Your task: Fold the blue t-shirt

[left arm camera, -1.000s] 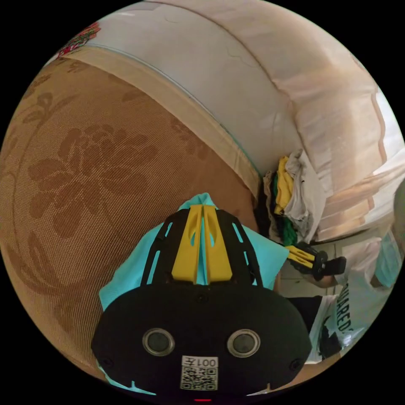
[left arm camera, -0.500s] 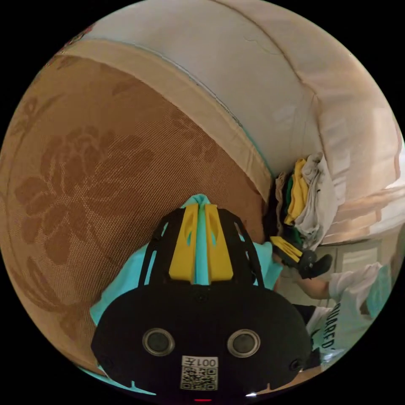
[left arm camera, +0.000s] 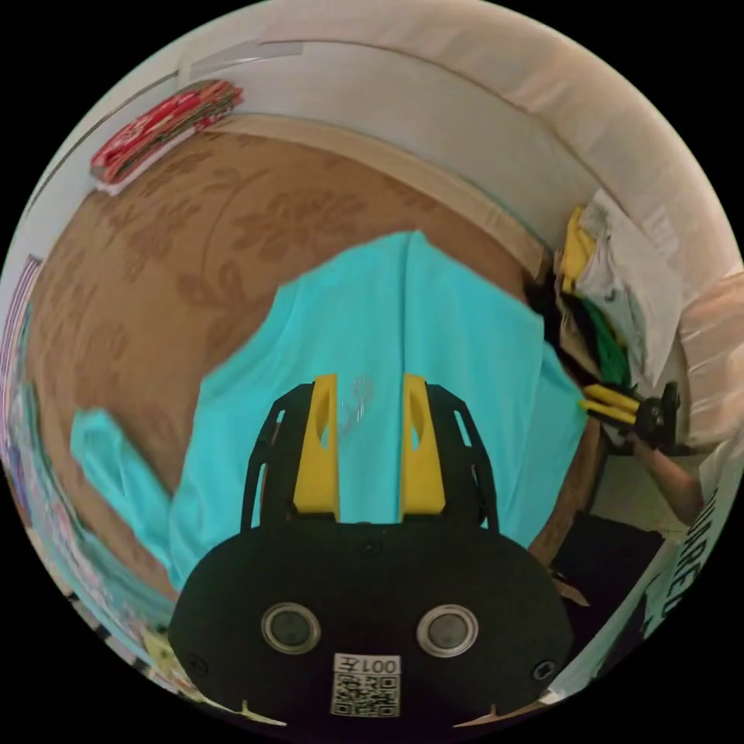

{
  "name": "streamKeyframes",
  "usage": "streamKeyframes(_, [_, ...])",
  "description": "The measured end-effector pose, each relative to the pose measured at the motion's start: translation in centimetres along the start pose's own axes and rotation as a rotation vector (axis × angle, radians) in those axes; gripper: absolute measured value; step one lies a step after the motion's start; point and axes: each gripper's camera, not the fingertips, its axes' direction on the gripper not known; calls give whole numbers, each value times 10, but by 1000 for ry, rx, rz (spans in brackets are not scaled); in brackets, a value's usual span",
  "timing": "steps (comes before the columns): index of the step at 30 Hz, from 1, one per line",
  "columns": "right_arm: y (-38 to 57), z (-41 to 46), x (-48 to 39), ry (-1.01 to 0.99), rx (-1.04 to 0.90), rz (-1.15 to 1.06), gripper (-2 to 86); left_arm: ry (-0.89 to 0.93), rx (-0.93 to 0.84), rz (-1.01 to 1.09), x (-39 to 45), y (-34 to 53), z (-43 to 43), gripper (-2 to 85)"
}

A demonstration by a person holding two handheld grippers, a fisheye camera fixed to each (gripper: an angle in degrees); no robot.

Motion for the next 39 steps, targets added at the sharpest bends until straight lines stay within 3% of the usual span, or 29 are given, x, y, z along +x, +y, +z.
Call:
streamKeyframes(4, [-6,4,-1,-94,-29,11,44,-141,-101,-236,21,161,3,65])
streamKeyframes(8, [-29,-5,-20,-15,-42,-73,24,-130,-208,-476,31,293,20,53])
streamKeyframes(12, [-53,-12,-30,-11,-96,-65,17,-81,-257,-546,42,361,50,45])
streamKeyframes(17, [-81,-59,-55,246,-100,-118,15,-229,-66,-531,45,410,30,36])
streamKeyframes(20, [-114,-103,-92,227,2,-215,23,-285,34,-560,13,435,25,42])
streamKeyframes(25, [-236,-146,-202,-29,247,-502,56,-224,11,-566,-29,469,61,41])
streamKeyframes(27, [-315,-161,-271,-107,407,-604,75,-253,-8,-536,-26,480,78,36])
streamKeyframes(30, [-424,-161,-360,-143,499,-662,90,-359,-29,-474,-10,497,94,15])
streamKeyframes(35, [-597,-122,-461,-194,330,-593,93,-472,0,-412,4,546,121,-4])
streamKeyframes(39, [-701,-81,-488,-198,188,-513,97,-482,-4,-358,-1,578,135,-12])
